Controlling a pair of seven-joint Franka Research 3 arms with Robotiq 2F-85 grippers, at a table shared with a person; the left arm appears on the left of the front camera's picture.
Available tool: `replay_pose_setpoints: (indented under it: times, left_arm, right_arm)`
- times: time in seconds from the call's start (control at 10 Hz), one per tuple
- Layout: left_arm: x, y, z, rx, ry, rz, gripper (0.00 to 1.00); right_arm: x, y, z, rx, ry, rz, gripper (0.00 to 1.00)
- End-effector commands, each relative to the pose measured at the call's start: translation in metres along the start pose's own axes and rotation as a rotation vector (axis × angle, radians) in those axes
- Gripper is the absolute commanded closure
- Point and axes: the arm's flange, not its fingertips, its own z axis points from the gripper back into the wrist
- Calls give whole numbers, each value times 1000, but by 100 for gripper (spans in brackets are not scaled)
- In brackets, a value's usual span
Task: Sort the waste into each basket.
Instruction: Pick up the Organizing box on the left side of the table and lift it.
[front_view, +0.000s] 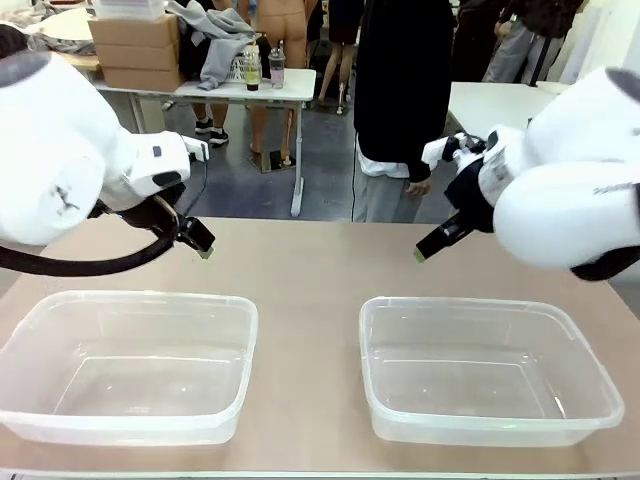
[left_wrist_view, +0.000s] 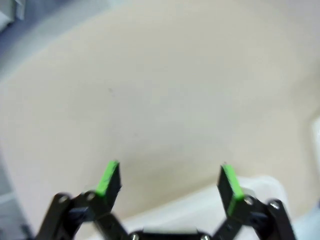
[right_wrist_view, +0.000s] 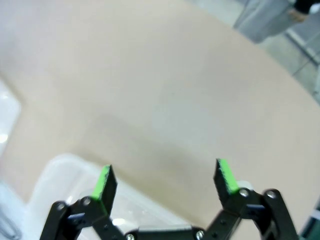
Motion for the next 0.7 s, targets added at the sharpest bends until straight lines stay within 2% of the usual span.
replay_pose_setpoints:
  times: [0.0,0.1,0.2,0.3,0.4,0.5,0.6]
  left_arm:
    - [-53,-37,70,-84,-57,64,0]
    - [-72,-54,80,-92,-98,9,0]
    - [-84,-66,74,-5,-133,-72,0]
    - [-5,-38,78,-72,-54,27,0]
    - [-9,-58,104,-62,-95,-21,0]
    - [-4,-53,103,-295,-64,-76,0]
    - [-10,-30,118,-573,-123,-48,0]
  right_arm:
    - [-68,27,86,13,-91,-82,0]
    - [-89,39,97,-34,-135,-59,0]
    - [0,8,49,15,-39,-35,0]
    - [0,8,49,15,-39,-35,0]
    - [-7,22,105,7,-98,-47,0]
    - [-10,12,102,270,-46,-95,0]
    - [-23,-7,119,598,-80,-173,0]
